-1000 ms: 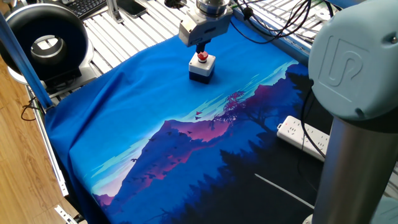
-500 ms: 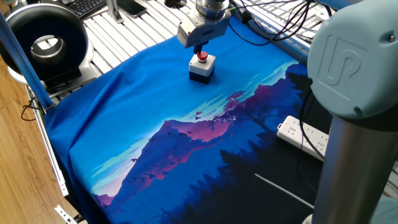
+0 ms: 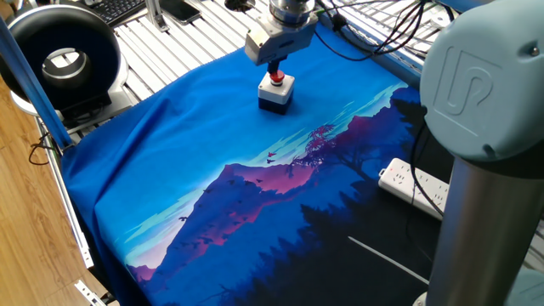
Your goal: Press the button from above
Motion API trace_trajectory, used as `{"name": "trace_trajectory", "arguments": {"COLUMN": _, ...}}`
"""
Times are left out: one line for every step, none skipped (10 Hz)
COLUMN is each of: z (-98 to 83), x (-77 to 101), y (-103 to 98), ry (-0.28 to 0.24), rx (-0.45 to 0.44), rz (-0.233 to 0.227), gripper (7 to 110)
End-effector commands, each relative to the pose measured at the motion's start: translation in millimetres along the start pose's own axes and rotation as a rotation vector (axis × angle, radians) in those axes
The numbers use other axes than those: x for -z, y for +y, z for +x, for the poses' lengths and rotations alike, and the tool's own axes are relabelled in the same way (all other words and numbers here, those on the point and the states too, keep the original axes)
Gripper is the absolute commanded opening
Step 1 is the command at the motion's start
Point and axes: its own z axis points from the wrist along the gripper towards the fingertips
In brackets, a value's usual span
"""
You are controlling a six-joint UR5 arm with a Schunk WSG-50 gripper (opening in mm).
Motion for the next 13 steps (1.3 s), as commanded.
{"name": "trace_trajectory", "arguments": {"z": -1.4, "x": -1.0, "y": 4.8, "ry": -0.002, "rx": -0.011, "rz": -0.015, "gripper": 7}}
{"name": "trace_trajectory", "arguments": {"z": -4.4, "x": -9.4, "y": 3.0, "ry": -0.010, "rx": -0.012, "rz": -0.009, "gripper": 7}}
{"name": "trace_trajectory", "arguments": {"z": -7.0, "x": -17.7, "y": 1.1, "ry": -0.020, "rx": -0.011, "rz": -0.003, "gripper": 7}}
{"name": "trace_trajectory", "arguments": {"z": -8.4, "x": -22.3, "y": 0.4, "ry": -0.028, "rx": -0.006, "rz": -0.004, "gripper": 7}}
{"name": "trace_trajectory", "arguments": {"z": -8.0, "x": -20.1, "y": -1.2, "ry": -0.024, "rx": 0.002, "rz": -0.006, "gripper": 7}}
{"name": "trace_trajectory", "arguments": {"z": -11.0, "x": -26.8, "y": -2.5, "ry": -0.025, "rx": -0.006, "rz": 0.015, "gripper": 7}}
{"name": "trace_trajectory", "arguments": {"z": -7.2, "x": -37.8, "y": -7.1, "ry": -0.041, "rx": 0.013, "rz": 0.006, "gripper": 7}}
{"name": "trace_trajectory", "arguments": {"z": -0.8, "x": -11.4, "y": 0.3, "ry": 0.020, "rx": 0.017, "rz": -0.013, "gripper": 7}}
{"name": "trace_trajectory", "arguments": {"z": 8.1, "x": 30.3, "y": -4.3, "ry": 0.044, "rx": 0.035, "rz": 0.078, "gripper": 7}}
{"name": "trace_trajectory", "arguments": {"z": 17.4, "x": 50.2, "y": 7.8, "ry": 0.051, "rx": 0.024, "rz": 0.036, "gripper": 7}}
{"name": "trace_trajectory", "arguments": {"z": 22.1, "x": 60.4, "y": 9.6, "ry": 0.044, "rx": 0.037, "rz": 0.010, "gripper": 7}}
{"name": "trace_trajectory", "arguments": {"z": 22.9, "x": 65.5, "y": 10.3, "ry": 0.032, "rx": 0.036, "rz": 0.000, "gripper": 7}}
{"name": "trace_trajectory", "arguments": {"z": 22.1, "x": 70.3, "y": 16.2, "ry": 0.012, "rx": 0.020, "rz": -0.030, "gripper": 7}}
